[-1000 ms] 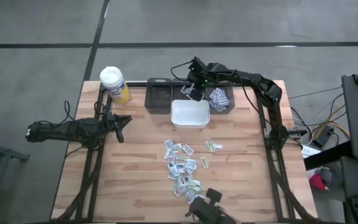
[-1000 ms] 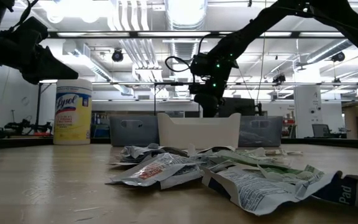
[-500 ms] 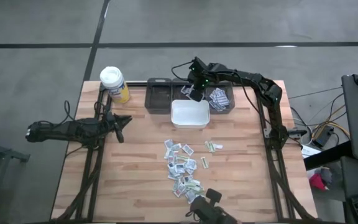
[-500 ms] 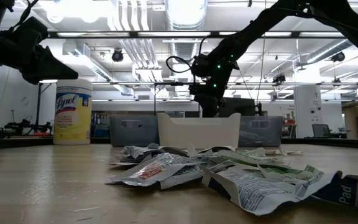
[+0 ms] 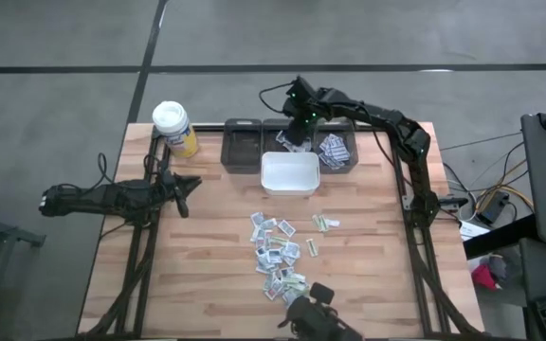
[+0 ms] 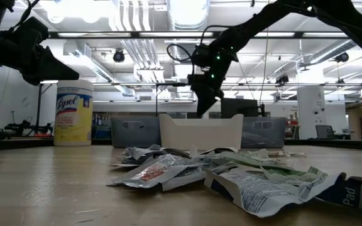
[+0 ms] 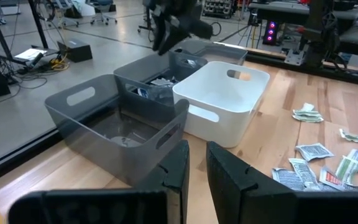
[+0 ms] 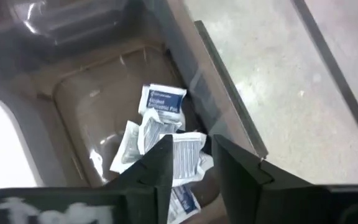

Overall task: Pick & Place First Aid Supplies
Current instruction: Put the alcohol pad into the middle black bin

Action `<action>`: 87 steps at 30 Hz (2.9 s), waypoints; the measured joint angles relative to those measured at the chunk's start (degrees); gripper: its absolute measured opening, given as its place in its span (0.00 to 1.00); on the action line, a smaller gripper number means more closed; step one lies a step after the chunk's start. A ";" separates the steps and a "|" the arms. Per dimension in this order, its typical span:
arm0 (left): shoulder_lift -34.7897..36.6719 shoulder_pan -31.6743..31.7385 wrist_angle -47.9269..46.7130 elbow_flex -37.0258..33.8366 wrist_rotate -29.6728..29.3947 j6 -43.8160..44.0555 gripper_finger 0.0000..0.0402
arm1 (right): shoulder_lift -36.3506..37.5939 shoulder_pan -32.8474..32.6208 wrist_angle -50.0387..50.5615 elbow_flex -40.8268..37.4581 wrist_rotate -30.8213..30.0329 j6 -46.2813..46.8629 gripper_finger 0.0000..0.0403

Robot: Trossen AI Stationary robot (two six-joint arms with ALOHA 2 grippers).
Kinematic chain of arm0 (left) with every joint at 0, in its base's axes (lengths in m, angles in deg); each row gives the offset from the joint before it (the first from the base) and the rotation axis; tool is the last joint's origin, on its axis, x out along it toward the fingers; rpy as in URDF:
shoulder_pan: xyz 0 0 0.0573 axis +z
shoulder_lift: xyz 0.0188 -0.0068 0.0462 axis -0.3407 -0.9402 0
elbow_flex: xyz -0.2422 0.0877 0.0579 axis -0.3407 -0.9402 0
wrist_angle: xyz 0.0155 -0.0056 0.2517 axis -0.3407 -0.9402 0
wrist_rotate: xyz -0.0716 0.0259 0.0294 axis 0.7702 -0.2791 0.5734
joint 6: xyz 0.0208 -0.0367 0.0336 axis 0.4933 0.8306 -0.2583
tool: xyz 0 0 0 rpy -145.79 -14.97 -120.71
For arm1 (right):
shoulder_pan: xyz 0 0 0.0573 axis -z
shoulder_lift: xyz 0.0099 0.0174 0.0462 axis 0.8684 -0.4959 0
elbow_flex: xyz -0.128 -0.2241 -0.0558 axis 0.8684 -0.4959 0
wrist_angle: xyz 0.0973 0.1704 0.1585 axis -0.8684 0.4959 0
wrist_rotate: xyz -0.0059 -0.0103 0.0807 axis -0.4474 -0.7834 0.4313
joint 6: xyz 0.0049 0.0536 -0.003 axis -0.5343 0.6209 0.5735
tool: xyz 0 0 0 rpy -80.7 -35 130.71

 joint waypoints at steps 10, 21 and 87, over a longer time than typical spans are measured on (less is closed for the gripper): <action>0.00 0.00 0.00 0.00 1.73 1.64 0.13 | 0.04 -4.00 29.34 14.41 10.44 5.82 0.33; 0.00 0.00 -0.16 0.00 2.02 1.66 0.13 | 0.09 -14.26 43.46 12.15 12.64 10.66 0.30; 0.02 -0.01 -1.75 -0.04 7.78 1.64 0.13 | 0.90 -45.12 5.06 -15.03 11.88 26.38 0.46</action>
